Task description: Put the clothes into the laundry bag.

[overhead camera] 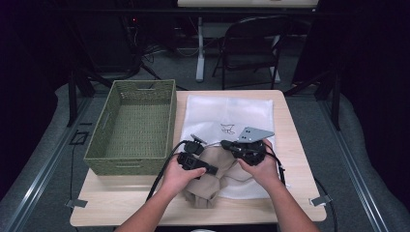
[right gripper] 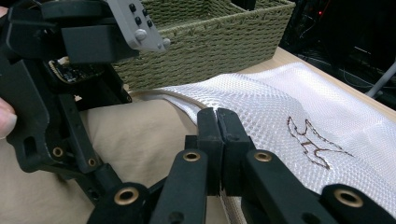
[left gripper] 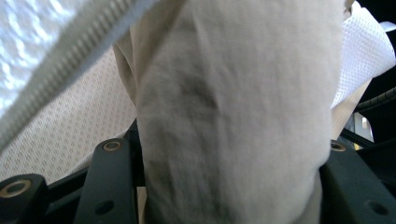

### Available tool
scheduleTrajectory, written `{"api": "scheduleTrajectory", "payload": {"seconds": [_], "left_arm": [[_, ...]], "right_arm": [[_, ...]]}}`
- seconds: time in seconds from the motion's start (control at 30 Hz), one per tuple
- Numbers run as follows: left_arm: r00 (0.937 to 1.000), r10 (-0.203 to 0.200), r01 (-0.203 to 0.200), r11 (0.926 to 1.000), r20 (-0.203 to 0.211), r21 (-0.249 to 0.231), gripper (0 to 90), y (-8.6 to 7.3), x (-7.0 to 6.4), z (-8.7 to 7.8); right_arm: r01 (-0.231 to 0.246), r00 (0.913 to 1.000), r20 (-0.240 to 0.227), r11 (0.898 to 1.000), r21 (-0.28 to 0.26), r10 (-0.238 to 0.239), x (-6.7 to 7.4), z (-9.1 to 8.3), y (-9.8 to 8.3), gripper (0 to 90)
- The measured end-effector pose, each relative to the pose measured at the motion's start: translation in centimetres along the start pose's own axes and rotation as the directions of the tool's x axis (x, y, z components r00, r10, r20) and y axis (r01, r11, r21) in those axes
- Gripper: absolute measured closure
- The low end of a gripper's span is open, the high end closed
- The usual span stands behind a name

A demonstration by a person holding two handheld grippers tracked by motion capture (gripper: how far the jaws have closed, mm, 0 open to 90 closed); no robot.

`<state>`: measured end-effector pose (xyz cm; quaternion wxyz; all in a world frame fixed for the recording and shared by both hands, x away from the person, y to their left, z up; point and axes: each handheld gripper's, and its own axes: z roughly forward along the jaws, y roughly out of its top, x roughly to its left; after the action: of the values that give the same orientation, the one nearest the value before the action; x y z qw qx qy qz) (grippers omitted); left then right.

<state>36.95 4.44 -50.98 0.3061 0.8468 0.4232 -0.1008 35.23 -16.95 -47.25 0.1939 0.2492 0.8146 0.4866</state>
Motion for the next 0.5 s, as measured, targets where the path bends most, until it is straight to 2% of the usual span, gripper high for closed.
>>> {"api": "scheduleTrajectory", "payload": {"seconds": [0.2,0.23,0.27,0.3,0.37,0.5], "left_arm": [[0.9998,0.000,0.000,1.0000,-0.019,-0.010,46.0,0.5,-0.1,0.1],[0.9993,0.001,-0.002,0.9998,-0.037,-0.020,45.7,0.5,-0.1,0.4],[0.9993,0.001,-0.002,0.9998,-0.037,-0.020,45.4,0.5,-0.1,0.4],[0.9980,0.013,-0.014,0.9998,-0.063,-0.012,45.0,0.5,0.0,0.7],[0.9971,0.015,-0.016,0.9998,-0.075,-0.015,44.2,0.3,0.2,1.1],[0.9971,0.001,-0.003,0.9998,-0.076,-0.022,41.6,0.2,0.4,1.5]], "right_arm": [[-0.003,1.0000,0.002,1.000,-0.002,0.003,-0.1,0.0,0.0,89.0],[-0.002,1.0000,0.004,1.000,-0.001,0.002,-0.1,0.0,0.0,88.9],[-0.002,1.0000,0.004,1.000,-0.001,0.002,-0.1,0.0,0.0,88.9],[-0.004,1.0000,0.002,1.000,0.006,0.004,-0.1,0.1,-0.1,89.0],[0.002,1.0000,0.003,1.000,0.015,-0.002,0.0,0.2,-0.1,88.9],[0.007,1.0000,0.003,1.000,0.024,-0.007,0.0,0.3,-0.2,88.9]]}}
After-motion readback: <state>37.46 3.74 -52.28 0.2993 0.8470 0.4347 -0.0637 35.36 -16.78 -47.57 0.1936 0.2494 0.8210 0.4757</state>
